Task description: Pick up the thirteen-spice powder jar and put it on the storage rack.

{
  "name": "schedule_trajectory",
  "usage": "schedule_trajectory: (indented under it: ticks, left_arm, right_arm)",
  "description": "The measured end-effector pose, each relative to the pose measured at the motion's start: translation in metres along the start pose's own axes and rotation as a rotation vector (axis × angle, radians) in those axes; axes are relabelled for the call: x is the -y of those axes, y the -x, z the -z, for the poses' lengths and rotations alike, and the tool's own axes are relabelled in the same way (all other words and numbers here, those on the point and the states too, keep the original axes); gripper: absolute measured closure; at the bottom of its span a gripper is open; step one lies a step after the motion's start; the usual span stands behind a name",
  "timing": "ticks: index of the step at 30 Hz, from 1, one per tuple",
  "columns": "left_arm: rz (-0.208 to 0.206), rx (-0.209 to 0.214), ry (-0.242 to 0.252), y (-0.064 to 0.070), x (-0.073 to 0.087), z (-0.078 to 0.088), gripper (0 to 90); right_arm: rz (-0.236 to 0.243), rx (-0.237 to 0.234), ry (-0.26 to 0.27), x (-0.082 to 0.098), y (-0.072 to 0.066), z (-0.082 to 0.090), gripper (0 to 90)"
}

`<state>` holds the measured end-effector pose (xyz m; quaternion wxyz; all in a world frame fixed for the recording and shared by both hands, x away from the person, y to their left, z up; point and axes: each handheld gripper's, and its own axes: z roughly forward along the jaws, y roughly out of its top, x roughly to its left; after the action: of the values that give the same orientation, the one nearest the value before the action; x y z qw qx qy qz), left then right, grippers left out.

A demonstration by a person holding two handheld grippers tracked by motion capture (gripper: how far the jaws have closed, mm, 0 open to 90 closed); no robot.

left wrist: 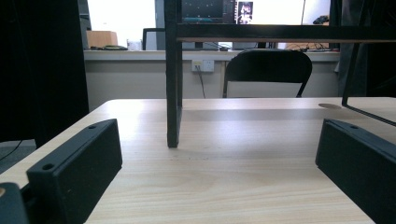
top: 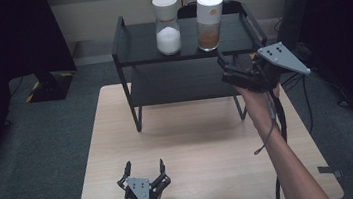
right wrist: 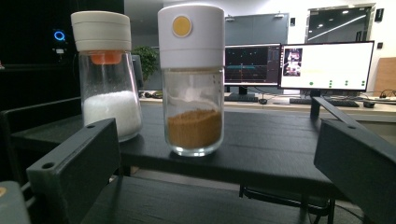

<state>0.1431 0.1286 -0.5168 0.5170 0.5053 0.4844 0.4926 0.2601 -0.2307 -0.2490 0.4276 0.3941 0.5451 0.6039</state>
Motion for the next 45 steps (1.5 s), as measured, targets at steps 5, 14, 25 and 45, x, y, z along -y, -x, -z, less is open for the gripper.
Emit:
schedule_trajectory:
  ticks: [5, 14, 25, 45]
  left_arm:
    - [0.000, -0.001, 0.000, 0.000, 0.000, 0.000, 0.0]
    - [-0.001, -0.003, -0.001, 0.001, 0.000, 0.000, 0.0]
    - [0.000, -0.004, 0.000, 0.001, 0.000, 0.000, 0.0]
    - [-0.001, -0.003, 0.000, 0.001, 0.000, 0.000, 0.0]
  right_arm:
    - [0.003, 0.002, 0.020, 0.015, 0.002, 0.019, 0.0]
    - [0.033, 0.017, 0.030, 0.050, 0.004, 0.050, 0.0]
    - [0.030, 0.043, 0.015, 0.101, -0.002, 0.085, 0.0]
    - [0.112, 0.126, -0.062, 0.210, -0.023, 0.130, 0.0]
